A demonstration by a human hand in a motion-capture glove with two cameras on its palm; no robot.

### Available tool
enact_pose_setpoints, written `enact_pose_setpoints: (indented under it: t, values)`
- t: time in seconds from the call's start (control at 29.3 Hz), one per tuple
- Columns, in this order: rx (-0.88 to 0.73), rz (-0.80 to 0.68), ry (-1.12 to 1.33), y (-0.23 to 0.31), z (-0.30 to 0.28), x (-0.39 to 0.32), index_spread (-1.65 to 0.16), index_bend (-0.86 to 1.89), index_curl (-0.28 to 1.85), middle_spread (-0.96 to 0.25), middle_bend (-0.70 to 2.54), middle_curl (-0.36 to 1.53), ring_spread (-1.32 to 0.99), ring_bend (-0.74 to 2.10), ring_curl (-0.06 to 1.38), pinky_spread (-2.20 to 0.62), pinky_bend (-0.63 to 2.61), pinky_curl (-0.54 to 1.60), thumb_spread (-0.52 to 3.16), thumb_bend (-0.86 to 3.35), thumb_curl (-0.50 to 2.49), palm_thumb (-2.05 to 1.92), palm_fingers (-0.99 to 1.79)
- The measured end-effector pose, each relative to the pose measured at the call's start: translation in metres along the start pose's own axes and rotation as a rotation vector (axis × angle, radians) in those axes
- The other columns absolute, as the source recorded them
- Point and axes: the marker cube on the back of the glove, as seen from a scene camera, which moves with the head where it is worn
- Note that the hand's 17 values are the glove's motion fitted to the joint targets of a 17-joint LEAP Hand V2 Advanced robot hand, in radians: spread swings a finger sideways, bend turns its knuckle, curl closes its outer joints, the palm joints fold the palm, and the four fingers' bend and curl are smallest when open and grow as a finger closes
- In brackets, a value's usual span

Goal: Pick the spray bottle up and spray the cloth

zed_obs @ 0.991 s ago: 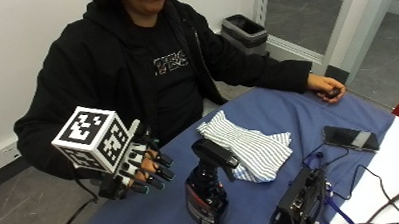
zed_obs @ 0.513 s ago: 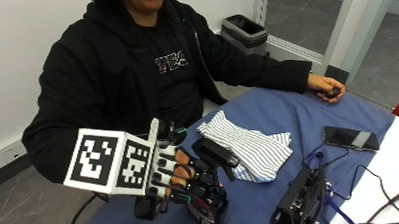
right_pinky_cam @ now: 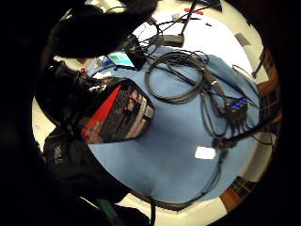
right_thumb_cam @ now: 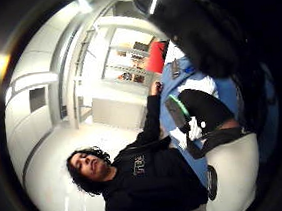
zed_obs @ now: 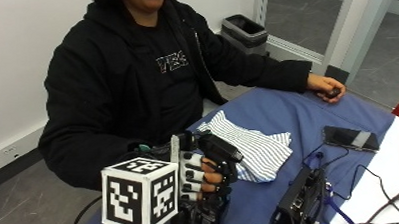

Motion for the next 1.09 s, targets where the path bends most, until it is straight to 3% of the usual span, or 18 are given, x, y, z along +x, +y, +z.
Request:
enact_pose_setpoints:
  t: [0.14,0.38,0.65,1.09]
  values:
    - [-0.002,0.029,-0.176,0.009,0.003,0.005,-0.18,0.15,0.26,0.03,0.38,0.37,-0.02,0.5,0.32,0.16,0.18,0.3,1.17,0.04,0.33,0.73,0.68]
    - [0.166,0.134,-0.434,-0.003,0.013,0.004,-0.19,0.15,0.28,-0.01,0.43,0.4,-0.06,0.49,0.33,0.14,0.21,0.31,1.15,0.07,0.37,0.86,0.97]
    - [0.292,0.159,-0.392,-0.013,0.011,0.015,-0.23,0.21,0.34,-0.11,0.51,0.46,-0.16,0.61,0.41,-0.14,0.33,0.39,0.85,0.06,0.48,1.0,1.34]
    - [0.325,0.127,-0.331,-0.007,0.012,0.013,-0.26,0.32,0.46,-0.18,0.62,0.54,-0.2,0.7,0.48,-0.24,0.41,0.45,0.58,0.01,0.61,1.03,1.34]
